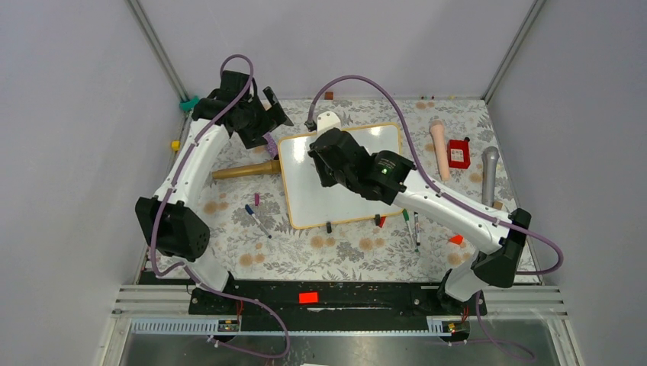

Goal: Write a sentence on the whiteboard
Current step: Hold the whiteboard on the whiteboard stand.

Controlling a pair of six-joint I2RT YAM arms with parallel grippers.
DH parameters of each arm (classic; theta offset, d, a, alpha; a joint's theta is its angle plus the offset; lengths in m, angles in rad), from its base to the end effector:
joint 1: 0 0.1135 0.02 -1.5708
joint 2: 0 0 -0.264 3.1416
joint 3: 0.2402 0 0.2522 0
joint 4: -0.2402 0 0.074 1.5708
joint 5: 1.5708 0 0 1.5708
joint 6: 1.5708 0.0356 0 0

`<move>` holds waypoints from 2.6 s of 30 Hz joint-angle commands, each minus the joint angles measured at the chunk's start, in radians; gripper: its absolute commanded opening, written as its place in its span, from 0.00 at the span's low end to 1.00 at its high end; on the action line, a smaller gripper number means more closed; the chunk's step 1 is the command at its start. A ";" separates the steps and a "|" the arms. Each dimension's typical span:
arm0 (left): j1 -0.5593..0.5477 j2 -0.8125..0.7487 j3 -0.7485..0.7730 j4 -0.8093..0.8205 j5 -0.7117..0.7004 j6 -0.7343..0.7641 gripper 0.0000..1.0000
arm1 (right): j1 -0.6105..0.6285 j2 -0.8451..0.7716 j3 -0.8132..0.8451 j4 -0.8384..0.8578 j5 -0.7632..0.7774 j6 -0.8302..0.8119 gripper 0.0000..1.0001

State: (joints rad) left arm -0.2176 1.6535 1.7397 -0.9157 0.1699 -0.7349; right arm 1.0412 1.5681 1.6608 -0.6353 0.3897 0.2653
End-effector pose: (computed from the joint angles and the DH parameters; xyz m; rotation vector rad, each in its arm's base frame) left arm 0.3447 -0.0824 0.3770 -0.5560 2.4229 -0.6307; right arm 0.1881 0.2945 0.4047 -0.5720 2.0122 0.3878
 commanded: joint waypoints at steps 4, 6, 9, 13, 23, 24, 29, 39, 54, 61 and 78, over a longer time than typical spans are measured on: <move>-0.035 0.037 -0.017 0.063 0.004 -0.029 0.99 | 0.011 -0.025 0.016 0.074 0.008 0.013 0.00; -0.032 0.042 -0.021 0.078 0.009 -0.012 0.99 | 0.011 -0.033 0.009 0.075 0.008 0.015 0.00; -0.011 0.051 -0.032 0.105 0.051 0.011 0.99 | 0.011 -0.054 -0.009 0.080 0.005 0.017 0.00; 0.044 0.064 -0.055 0.172 0.186 0.023 0.99 | 0.011 -0.081 -0.036 0.091 0.011 0.011 0.00; 0.118 -0.066 -0.317 0.510 0.464 0.045 0.99 | 0.012 -0.129 -0.074 0.087 0.044 0.023 0.00; 0.119 -0.094 -0.353 0.538 0.451 0.059 0.99 | 0.011 -0.135 -0.071 0.079 0.042 0.029 0.00; 0.145 -0.167 -0.443 0.636 0.424 0.061 0.99 | 0.011 -0.183 -0.082 0.056 0.043 0.046 0.00; 0.167 -0.341 -0.664 0.886 0.465 0.076 0.99 | 0.011 -0.229 -0.071 0.004 0.047 0.021 0.00; 0.181 -0.453 -0.564 0.576 0.362 0.304 0.99 | 0.010 -0.322 -0.176 0.057 0.003 0.029 0.00; 0.181 -0.523 -0.583 0.673 0.500 0.330 0.99 | 0.011 -0.343 -0.203 0.084 -0.023 0.045 0.00; 0.185 -0.409 -0.547 0.770 0.784 0.285 0.99 | 0.011 -0.394 -0.245 0.093 0.010 0.053 0.00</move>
State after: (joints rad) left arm -0.0399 1.2201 1.1500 -0.2169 0.8822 -0.4522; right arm 1.0428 1.1881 1.4143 -0.5842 0.3752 0.3099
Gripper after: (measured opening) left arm 0.985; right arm 0.175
